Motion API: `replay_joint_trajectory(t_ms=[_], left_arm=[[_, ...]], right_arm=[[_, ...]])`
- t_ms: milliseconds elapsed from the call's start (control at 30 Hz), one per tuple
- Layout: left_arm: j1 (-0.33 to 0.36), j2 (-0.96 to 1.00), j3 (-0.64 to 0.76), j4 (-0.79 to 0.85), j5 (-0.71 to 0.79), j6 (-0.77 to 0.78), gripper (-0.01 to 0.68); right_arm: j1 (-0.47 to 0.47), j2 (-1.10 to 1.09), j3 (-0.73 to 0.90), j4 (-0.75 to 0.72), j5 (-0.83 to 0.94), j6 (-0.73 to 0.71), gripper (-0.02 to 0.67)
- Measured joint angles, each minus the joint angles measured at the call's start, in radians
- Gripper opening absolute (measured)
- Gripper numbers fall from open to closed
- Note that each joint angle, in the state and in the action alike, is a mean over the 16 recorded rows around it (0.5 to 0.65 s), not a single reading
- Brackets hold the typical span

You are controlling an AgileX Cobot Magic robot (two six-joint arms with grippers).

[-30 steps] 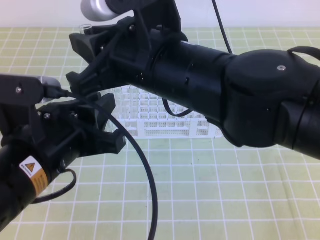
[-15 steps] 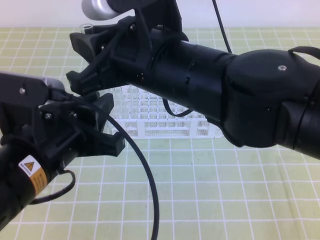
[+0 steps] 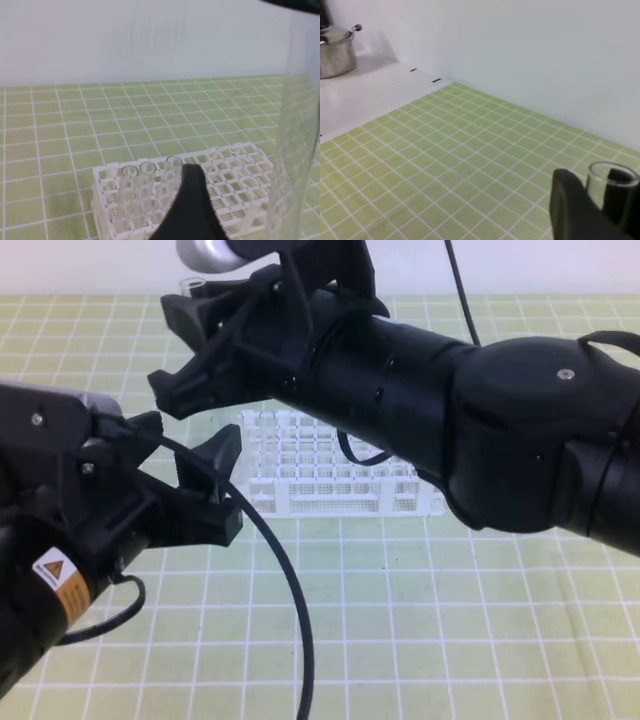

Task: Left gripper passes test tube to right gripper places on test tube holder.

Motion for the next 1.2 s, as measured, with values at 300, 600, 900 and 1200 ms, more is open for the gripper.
replay_joint_trajectory(t_ms=[300, 600, 900, 1200], left_arm=[[0.000, -0.077, 0.000, -0.087, 0.084, 0.157, 0.345], [0.000, -0.340, 0.005, -0.420, 0.268, 0.537, 0.064], [0.000, -0.756, 0.101, -0.775, 0.243, 0.885, 0.001], [0.000, -0.948, 0.328, -0.989, -0.110, 1.052, -0.001]], right_arm=[[0.000, -0.016, 0.000, 0.000, -0.092, -0.026, 0.100], [0.000, -0.053, 0.026, 0.009, -0.126, -0.054, 0.100], [0.000, -0.078, 0.071, 0.014, -0.094, -0.056, 0.099], [-0.001, -0.083, 0.085, 0.011, -0.037, -0.056, 0.099]])
